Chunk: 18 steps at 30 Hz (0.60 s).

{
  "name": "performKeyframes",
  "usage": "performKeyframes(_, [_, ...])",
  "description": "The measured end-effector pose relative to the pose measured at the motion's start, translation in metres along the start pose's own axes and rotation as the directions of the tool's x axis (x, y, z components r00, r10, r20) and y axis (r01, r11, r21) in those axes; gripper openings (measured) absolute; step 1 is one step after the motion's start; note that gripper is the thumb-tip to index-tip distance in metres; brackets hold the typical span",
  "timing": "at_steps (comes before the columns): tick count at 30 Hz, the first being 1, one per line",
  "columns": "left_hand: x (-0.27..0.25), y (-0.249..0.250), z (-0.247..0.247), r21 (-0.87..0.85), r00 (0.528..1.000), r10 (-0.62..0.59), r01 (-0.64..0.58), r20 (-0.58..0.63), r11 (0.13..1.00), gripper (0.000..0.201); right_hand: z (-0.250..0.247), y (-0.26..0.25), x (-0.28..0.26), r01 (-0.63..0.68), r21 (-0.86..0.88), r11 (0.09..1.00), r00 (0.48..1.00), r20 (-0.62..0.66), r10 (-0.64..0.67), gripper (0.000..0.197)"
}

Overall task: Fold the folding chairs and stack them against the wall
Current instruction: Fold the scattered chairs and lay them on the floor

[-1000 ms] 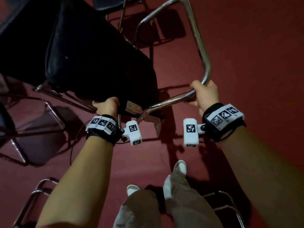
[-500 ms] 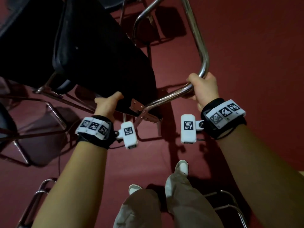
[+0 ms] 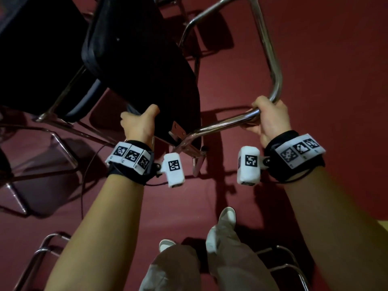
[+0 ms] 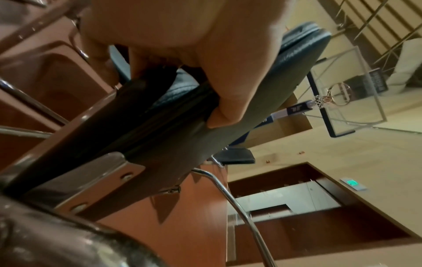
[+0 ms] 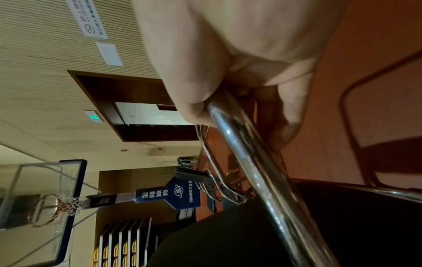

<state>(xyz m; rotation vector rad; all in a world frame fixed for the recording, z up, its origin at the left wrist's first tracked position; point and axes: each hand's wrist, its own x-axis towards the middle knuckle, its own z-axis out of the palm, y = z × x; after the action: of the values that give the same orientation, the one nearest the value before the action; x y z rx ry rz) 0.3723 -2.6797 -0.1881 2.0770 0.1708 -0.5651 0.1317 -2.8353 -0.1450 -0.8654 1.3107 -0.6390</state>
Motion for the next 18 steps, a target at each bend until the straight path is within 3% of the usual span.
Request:
performKeyframes(5, [0.034, -0.007, 0.018, 0.028, 0.999, 0.048, -0.049, 0.025, 0.998, 0.093, -0.004, -0.003, 0.0, -0.017, 0.049, 0.999, 1.0, -0.003, 0.017, 0.012])
performKeyframes(11, [-0.029, 0.034, 0.023, 0.189, 0.985, 0.168, -0.174, 0.049, 0.966, 0.09, -0.008, -0.01, 0.0, -0.01, 0.074, 0.997, 1.0, 0.011, 0.009, 0.01])
performKeyframes(18, [-0.053, 0.048, 0.032, 0.308, 0.965, 0.252, -0.262, 0.072, 0.915, 0.091, -0.003, -0.023, -0.006, 0.017, 0.065, 0.998, 0.998, 0.061, -0.021, 0.012])
